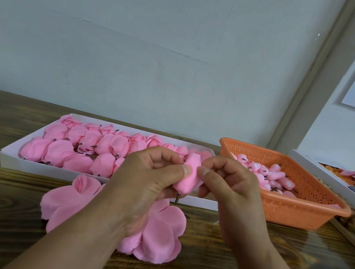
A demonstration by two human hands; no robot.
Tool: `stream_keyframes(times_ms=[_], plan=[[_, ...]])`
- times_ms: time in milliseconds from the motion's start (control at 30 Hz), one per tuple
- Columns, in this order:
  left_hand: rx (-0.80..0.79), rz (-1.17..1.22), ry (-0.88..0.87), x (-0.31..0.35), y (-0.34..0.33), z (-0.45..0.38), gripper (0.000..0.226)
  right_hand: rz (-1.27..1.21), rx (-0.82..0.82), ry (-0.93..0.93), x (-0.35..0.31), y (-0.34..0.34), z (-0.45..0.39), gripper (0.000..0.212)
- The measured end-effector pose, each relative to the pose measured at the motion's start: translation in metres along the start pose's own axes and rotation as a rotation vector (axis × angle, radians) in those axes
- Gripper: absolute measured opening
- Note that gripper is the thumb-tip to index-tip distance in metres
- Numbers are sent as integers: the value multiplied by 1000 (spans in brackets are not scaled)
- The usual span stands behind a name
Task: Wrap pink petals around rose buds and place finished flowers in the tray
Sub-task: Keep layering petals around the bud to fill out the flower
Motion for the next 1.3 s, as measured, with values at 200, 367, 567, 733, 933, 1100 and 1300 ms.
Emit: stream_keyframes(times_ms=[200, 367, 567, 733, 933, 1100, 1300], plan=[[-34, -68, -40, 4, -4, 3, 25, 51, 59, 33, -5, 4, 1, 6], [-49, -158, -86, 6, -7, 4, 17, 118, 136, 43, -7, 10, 2, 19], [-40, -336, -221, 15, -9, 8, 6, 55, 117, -98, 5, 9, 1, 24], [-4, -457, -328, 21, -10, 10, 15, 33, 137, -114, 9, 7, 4, 27], [59, -532, -396, 26, -5, 9, 15, 30, 35, -82, 1, -8, 7, 12], [63, -613, -436, 26, -7, 11, 16, 43, 31, -91, 4, -6, 6, 13], [8, -632, -411, 22, -9, 12, 13, 81, -55, -141, 8, -7, 5, 20]])
Point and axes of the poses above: each hand's wrist, its own z-axis away from the middle knuckle, its own y-axis out of the back of the hand, x = y × z, the point moved 10 cm from there along -z, towards the middle knuckle, and after that the axes turned 7 degrees about x, right-handed, at the moved point
